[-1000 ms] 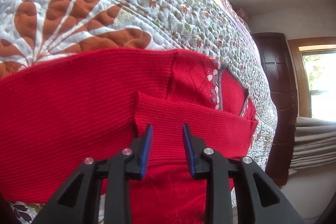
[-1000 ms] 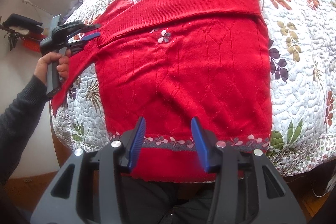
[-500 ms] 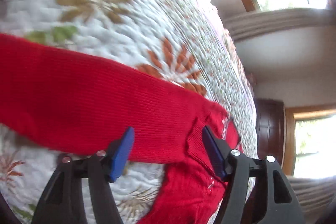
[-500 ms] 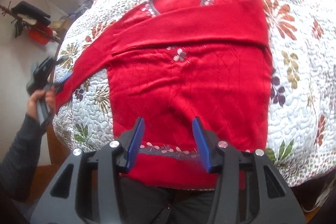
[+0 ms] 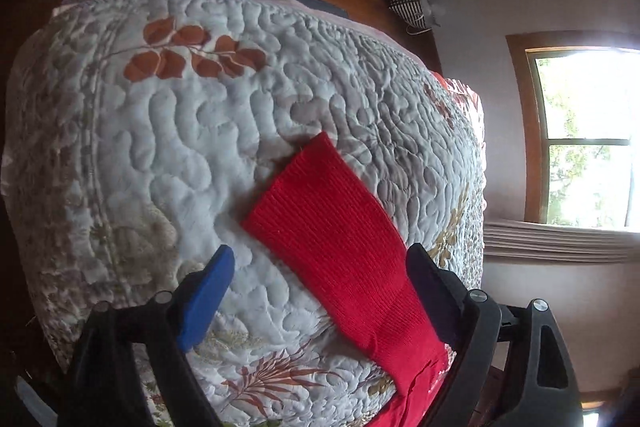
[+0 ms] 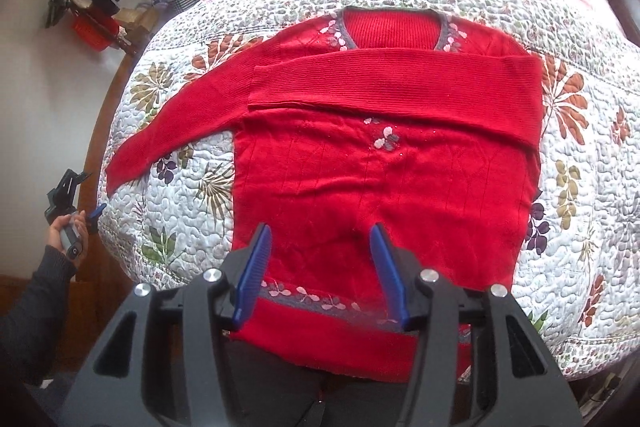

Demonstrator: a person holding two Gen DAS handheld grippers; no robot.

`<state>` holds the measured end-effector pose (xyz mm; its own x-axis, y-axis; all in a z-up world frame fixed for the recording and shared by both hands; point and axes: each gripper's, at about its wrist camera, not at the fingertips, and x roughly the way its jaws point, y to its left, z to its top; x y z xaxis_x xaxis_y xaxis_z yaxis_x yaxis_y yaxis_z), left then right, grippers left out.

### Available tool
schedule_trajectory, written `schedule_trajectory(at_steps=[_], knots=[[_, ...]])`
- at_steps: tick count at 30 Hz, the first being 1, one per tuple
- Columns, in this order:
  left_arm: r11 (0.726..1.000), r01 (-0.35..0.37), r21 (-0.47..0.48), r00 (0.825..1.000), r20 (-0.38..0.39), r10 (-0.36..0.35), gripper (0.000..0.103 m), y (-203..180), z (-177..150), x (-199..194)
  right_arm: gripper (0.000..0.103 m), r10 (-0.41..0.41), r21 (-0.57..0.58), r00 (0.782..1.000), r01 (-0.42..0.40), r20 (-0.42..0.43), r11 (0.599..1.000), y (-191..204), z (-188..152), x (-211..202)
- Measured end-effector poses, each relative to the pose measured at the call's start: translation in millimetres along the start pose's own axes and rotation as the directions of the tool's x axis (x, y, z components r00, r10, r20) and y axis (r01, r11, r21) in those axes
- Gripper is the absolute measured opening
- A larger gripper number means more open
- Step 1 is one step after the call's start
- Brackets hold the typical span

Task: Fold small clothes
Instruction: 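Close the left gripper on the cuff of the other sleeve, then lift the cuff with the left gripper and fold the sleeve across the chest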

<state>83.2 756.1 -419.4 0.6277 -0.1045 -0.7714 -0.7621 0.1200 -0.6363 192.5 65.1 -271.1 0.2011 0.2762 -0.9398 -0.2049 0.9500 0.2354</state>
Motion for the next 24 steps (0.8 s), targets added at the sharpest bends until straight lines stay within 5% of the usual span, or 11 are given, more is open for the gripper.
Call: schedule_trajectory(at_steps=[6,8,10,12,16,20,24], knots=[[1.0,-0.012,-0.003,1.0,0.004,0.012,0.085,-4,6,19,0.054,-0.022,0.033,1.0,0.022,0.021,0.999,-7,-5,-10],[0.998,-0.062,0.02,0.998,0.002,0.062,0.062,-9,10,23,0.054,-0.026,0.047,0.999,0.025,0.025,0.999,-10,-8,-12],[0.993,-0.113,0.024,0.993,-0.01,0.114,0.023,-11,17,28,0.054,-0.027,0.057,0.999,0.025,0.026,0.998,-14,-11,-14],[0.993,-0.117,0.023,0.993,0.001,0.117,0.009,-12,20,24,0.054,-0.026,0.063,0.999,0.024,0.026,0.998,-17,-13,-14],[0.988,-0.111,0.106,0.993,0.036,0.108,0.007,-38,18,12,0.054,-0.018,0.073,0.999,0.015,0.038,0.997,-20,-14,-16],[0.976,-0.026,0.217,0.998,0.066,0.012,0.007,-88,1,-5,0.054,-0.002,0.074,0.999,-0.001,0.045,0.997,-23,-14,-17],[0.921,0.092,0.38,0.992,0.05,-0.119,0.007,-156,-34,-20,0.054,0.017,0.084,0.999,-0.021,0.049,0.996,-28,-12,-17]])
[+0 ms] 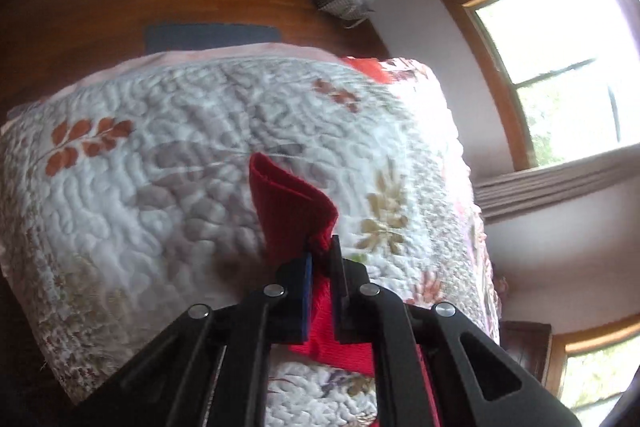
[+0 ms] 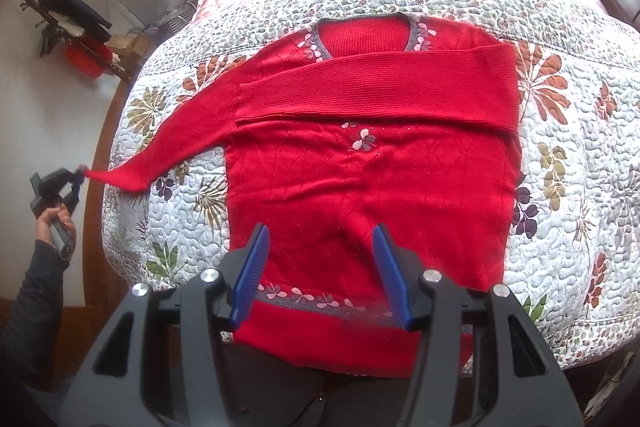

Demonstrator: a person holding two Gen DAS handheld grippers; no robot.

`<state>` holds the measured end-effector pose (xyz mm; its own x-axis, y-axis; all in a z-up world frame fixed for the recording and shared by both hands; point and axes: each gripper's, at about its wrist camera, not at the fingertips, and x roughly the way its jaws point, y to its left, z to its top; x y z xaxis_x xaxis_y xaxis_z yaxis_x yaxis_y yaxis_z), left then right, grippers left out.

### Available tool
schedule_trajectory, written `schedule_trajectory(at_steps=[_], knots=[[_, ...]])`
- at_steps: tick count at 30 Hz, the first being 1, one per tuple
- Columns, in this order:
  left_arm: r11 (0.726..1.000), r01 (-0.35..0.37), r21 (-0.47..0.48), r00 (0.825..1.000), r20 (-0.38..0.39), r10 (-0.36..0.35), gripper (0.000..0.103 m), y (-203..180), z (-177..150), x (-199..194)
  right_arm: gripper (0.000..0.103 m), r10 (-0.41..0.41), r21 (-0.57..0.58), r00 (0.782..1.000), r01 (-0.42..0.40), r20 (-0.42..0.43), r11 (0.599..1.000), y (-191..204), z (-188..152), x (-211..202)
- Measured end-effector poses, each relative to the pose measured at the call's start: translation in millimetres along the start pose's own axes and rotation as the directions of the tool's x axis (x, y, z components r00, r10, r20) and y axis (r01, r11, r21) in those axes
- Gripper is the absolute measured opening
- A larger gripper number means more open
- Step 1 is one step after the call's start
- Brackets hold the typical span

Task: Fold small clothes
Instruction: 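Lift the cuff with the left gripper and fold the sleeve across the chest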

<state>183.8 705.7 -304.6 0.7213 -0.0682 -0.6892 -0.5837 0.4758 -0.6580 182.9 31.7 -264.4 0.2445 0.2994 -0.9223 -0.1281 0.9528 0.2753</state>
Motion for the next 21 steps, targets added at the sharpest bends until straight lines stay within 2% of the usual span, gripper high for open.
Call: schedule_trajectory(at_steps=[4,9,14,21], knots=[[0.982,0.121,0.147,0.993,-0.031,-0.118,0.007,-84,-17,6,0.054,0.011,0.019,1.0,-0.011,0.003,1.0,-10,2,-1],[0.946,0.22,0.24,0.974,-0.109,-0.199,0.007,-157,-50,35,0.054,0.019,0.045,1.0,-0.02,0.02,0.999,-26,1,-6],[0.915,0.261,0.308,0.957,-0.206,-0.204,0.007,-197,-98,65,0.054,0.012,0.091,0.999,-0.016,0.039,0.996,-50,0,-13],[0.882,0.284,0.376,0.924,-0.352,-0.148,0.007,-235,-172,124,0.054,0.002,0.158,0.999,-0.009,0.041,0.987,-87,4,-10]])
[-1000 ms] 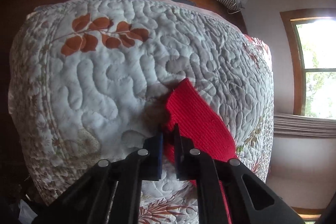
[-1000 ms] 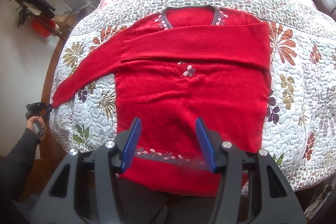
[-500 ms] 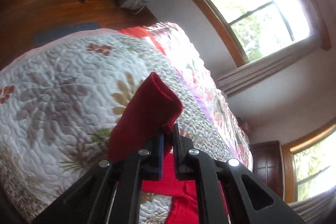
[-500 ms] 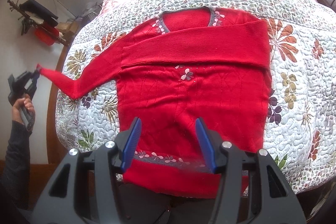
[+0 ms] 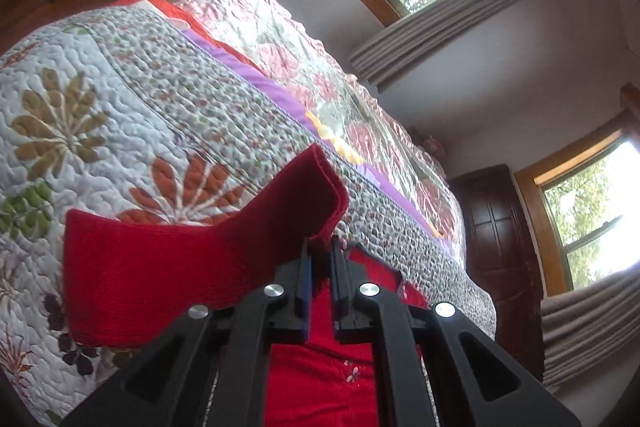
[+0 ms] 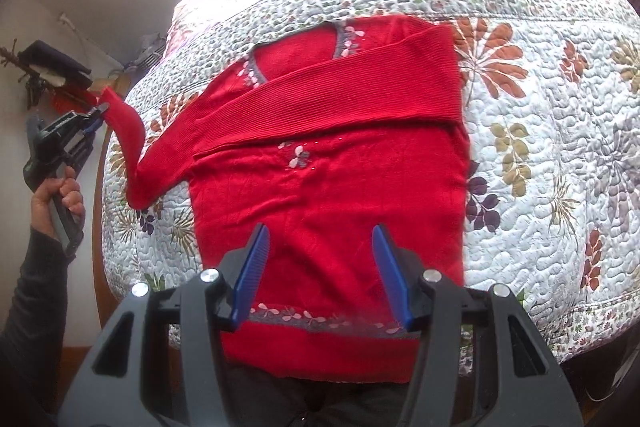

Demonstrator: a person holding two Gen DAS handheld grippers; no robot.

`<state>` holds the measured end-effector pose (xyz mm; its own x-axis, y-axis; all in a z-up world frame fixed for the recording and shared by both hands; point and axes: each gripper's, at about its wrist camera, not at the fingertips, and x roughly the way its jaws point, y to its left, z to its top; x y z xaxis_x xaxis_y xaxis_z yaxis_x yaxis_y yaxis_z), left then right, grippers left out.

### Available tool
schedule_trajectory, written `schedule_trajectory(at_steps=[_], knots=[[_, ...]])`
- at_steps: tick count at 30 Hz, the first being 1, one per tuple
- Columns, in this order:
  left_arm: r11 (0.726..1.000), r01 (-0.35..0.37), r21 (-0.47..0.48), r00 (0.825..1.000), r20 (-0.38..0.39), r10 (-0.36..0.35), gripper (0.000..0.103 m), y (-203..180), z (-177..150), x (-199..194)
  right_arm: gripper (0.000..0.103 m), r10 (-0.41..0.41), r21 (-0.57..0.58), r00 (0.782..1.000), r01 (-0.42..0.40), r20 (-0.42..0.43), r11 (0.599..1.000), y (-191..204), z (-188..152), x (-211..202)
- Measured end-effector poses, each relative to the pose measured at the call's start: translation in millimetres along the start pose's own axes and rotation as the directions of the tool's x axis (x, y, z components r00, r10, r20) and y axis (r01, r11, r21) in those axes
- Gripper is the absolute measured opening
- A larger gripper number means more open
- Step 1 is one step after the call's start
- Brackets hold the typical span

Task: Fold small clothes
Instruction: 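Lift the cuff with the left gripper and fold the sleeve across the chest, then open the left gripper to lay the sleeve over the first one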

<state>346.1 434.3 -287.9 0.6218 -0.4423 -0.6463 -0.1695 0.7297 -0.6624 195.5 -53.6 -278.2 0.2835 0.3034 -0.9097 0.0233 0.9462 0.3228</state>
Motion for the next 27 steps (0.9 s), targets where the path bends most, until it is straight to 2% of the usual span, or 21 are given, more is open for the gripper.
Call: schedule_trajectory(at_steps=[4,9,13,15,16,17,20,21,23,24,25,27], knots=[[0.999,-0.008,0.038,0.994,-0.108,0.012,0.007,-13,-24,53,0.054,0.014,0.046,1.0,-0.013,-0.012,0.999,-17,12,14],[0.997,-0.019,0.068,0.972,-0.232,0.034,0.007,-21,-60,120,0.056,0.031,0.075,0.999,-0.029,-0.027,0.997,-26,33,38],[0.996,-0.027,0.09,0.957,-0.285,0.052,0.007,-29,-81,155,0.057,0.076,0.074,0.995,-0.071,-0.057,0.995,-28,56,61],[0.995,-0.03,0.094,0.949,-0.309,0.058,0.007,-30,-89,168,0.064,0.11,0.078,0.991,-0.104,-0.074,0.992,-27,69,74],[0.995,-0.034,0.095,0.946,-0.317,0.063,0.009,-29,-92,172,0.071,0.121,0.083,0.99,-0.115,-0.078,0.99,-25,76,81],[0.995,-0.03,0.091,0.945,-0.323,0.058,0.01,-30,-95,172,0.073,0.132,0.084,0.988,-0.125,-0.083,0.989,-23,85,88],[0.996,-0.004,0.088,0.943,-0.332,0.033,0.02,-30,-100,166,0.074,0.206,0.067,0.972,-0.199,-0.111,0.978,-12,111,113],[0.996,0.003,0.084,0.942,-0.334,0.025,0.027,-30,-102,160,0.074,0.243,0.068,0.962,-0.236,-0.123,0.969,-7,120,123],[0.998,0.014,0.068,0.945,-0.327,0.009,0.039,-25,-106,142,0.07,0.315,0.068,0.936,-0.308,-0.157,0.949,3,136,146],[0.998,0.015,0.057,0.946,-0.324,0.004,0.044,-22,-108,133,0.062,0.342,0.064,0.924,-0.336,-0.171,0.94,10,143,158],[0.999,0.014,0.046,0.947,-0.322,0.002,0.047,-19,-111,124,0.056,0.362,0.06,0.913,-0.357,-0.187,0.932,17,149,170],[0.999,0.005,0.033,0.944,-0.33,0.006,0.048,-12,-118,106,0.054,0.371,0.04,0.904,-0.371,-0.213,0.928,31,159,195]])
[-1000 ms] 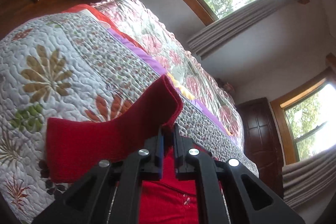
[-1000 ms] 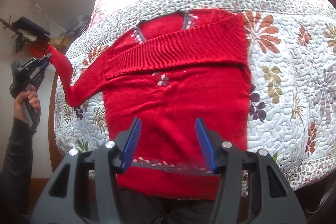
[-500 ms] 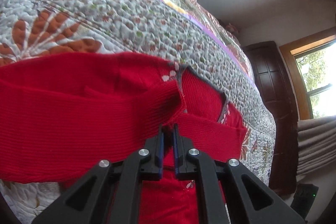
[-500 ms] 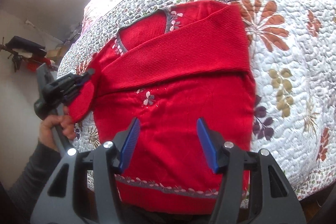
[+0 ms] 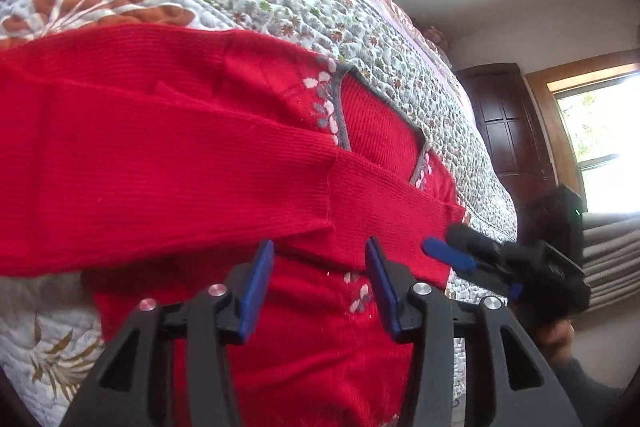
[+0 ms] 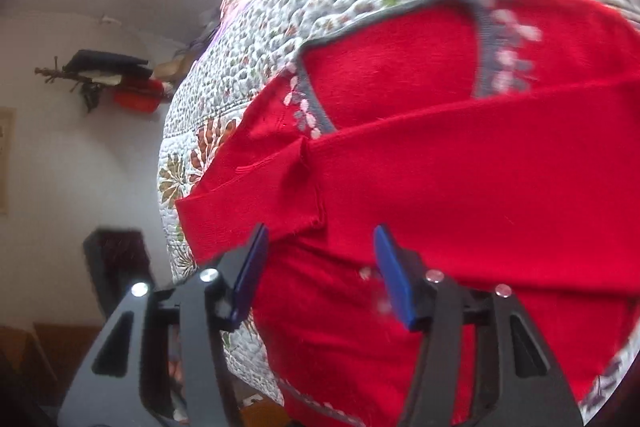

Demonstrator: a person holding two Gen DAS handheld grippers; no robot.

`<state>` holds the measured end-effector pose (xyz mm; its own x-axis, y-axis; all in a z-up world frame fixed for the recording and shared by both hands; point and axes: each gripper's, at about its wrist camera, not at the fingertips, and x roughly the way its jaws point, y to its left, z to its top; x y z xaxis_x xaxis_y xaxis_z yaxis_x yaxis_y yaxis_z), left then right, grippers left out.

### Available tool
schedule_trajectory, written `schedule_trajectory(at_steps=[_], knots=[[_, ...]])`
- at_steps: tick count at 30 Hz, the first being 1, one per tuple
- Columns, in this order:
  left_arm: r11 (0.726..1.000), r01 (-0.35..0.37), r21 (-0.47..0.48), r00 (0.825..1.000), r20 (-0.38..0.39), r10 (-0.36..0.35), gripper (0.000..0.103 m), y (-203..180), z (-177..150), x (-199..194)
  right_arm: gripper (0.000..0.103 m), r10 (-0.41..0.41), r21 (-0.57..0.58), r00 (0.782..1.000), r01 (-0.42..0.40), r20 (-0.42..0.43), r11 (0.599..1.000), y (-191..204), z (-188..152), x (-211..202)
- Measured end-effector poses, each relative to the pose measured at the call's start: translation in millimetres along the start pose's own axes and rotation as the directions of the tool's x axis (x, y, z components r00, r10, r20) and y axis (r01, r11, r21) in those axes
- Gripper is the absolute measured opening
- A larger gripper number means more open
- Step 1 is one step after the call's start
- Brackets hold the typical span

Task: Fold small clothes
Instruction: 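Open the left gripper to lay the sleeve over the first one, then close the right gripper on the sweater's side edge at the sleeve fold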

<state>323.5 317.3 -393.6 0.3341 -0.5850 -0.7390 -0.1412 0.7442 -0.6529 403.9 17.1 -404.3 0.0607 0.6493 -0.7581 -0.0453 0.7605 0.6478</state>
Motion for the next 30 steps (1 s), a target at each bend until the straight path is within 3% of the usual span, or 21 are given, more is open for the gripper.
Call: schedule_trajectory(at_steps=[6,9,16,17,20,21,22,26,30], knots=[[0.998,-0.022,-0.053,1.0,-0.002,0.022,0.056,11,-26,-40,0.054,-0.006,-0.053,0.998,0.002,-0.07,0.999,16,22,55],[0.998,-0.026,-0.06,0.999,0.024,0.028,0.061,8,-30,-51,0.054,-0.012,-0.067,0.996,0.006,-0.091,0.998,21,23,67],[0.991,-0.005,-0.133,0.999,0.038,0.01,0.062,15,-38,-60,0.054,-0.01,-0.068,0.994,0.002,-0.113,0.998,25,21,79],[0.991,-0.002,-0.137,0.999,0.038,0.007,0.062,17,-40,-62,0.051,-0.001,-0.06,0.993,-0.006,-0.116,0.998,25,22,81],[0.991,-0.017,-0.136,0.999,0.04,0.023,0.062,16,-39,-66,0.026,0.023,-0.026,0.991,-0.027,-0.135,0.999,23,25,86],[0.99,-0.038,-0.135,0.998,0.036,0.044,0.062,15,-38,-68,0.01,0.026,-0.022,0.99,-0.029,-0.14,0.999,23,26,88],[0.99,-0.06,-0.131,0.997,0.034,0.065,0.062,15,-38,-70,0.006,0.023,-0.024,0.99,-0.027,-0.14,0.999,24,26,87],[0.978,-0.183,-0.098,0.982,0.037,0.188,0.069,1,-28,-80,0.004,0.025,-0.037,0.993,-0.029,-0.111,0.999,29,28,73],[0.971,-0.231,-0.067,0.971,0.055,0.234,0.075,-14,-19,-90,0.004,0.023,-0.042,0.998,-0.026,-0.053,0.999,29,29,42]])
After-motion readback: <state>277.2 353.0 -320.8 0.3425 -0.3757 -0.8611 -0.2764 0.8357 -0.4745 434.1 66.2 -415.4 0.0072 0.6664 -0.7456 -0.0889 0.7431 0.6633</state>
